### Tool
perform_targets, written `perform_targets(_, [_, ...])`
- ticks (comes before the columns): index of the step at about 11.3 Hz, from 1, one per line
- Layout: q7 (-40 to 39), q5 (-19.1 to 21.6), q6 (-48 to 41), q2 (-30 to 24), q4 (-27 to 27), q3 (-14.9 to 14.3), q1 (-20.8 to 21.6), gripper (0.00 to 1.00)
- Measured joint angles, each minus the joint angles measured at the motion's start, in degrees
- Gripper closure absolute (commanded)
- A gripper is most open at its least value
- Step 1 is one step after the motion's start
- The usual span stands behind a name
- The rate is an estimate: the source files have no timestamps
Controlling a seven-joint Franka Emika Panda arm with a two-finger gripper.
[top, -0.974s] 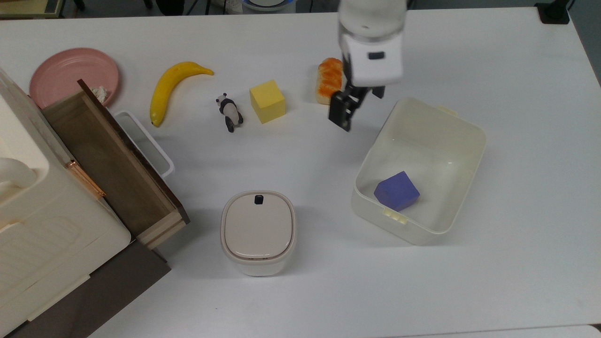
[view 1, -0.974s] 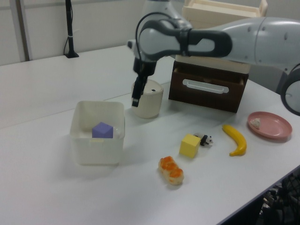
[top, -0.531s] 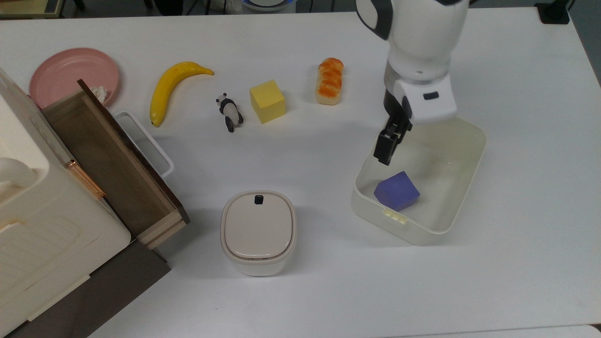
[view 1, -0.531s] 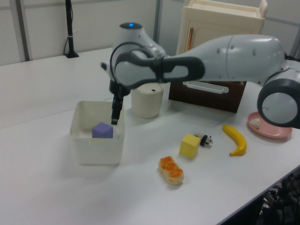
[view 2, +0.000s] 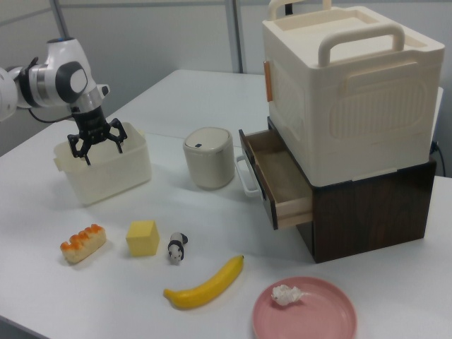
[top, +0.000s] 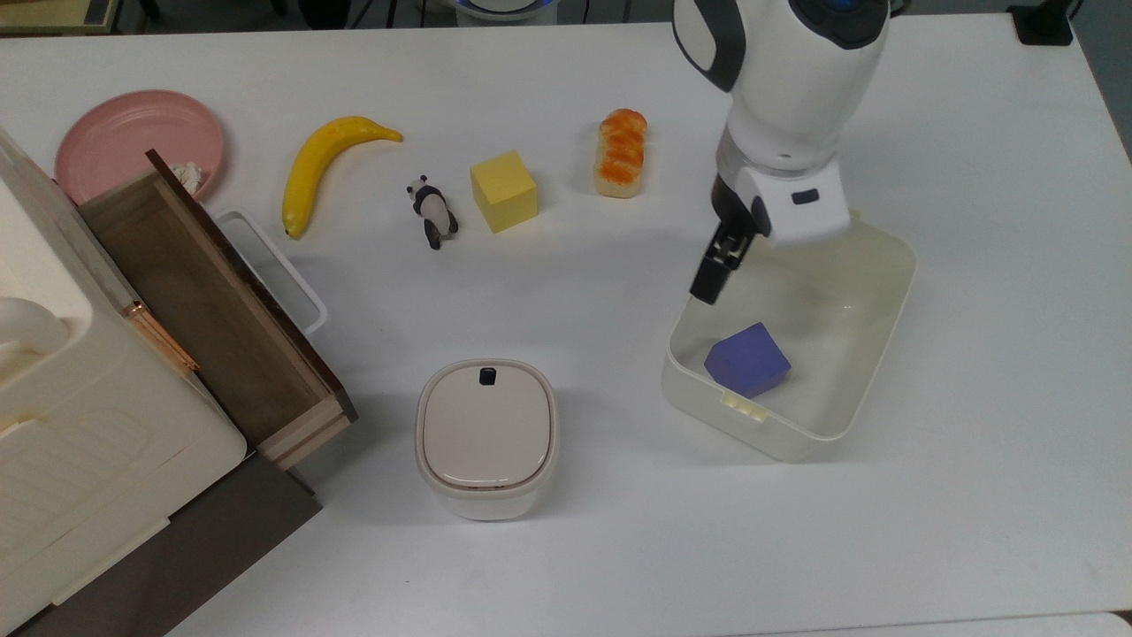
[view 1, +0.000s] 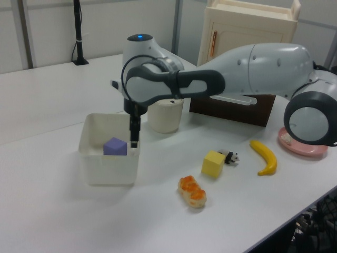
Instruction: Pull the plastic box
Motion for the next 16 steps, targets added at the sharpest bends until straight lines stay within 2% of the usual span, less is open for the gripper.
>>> perform_targets(3, [-2.22,0.0,-9.03,-3.24,-0.05,-0.17,-2.4,0.0])
perform_targets(8, [-5.17,0.0,-11.7,-4.92,-1.62,-0.52,-4.61,0.0])
perform_targets(11, [-4.72,0.13,-18.24,-11.94,-1.63,-0.73,-8.47,0.0])
perform_targets(13, [-4.82,2.5,-17.9,-14.6,-1.79,-0.74,-11.34,0.0])
perform_targets(16, [-3.68,3.28,-16.06,-14.43,-2.15,-0.54,-11.83,0.0])
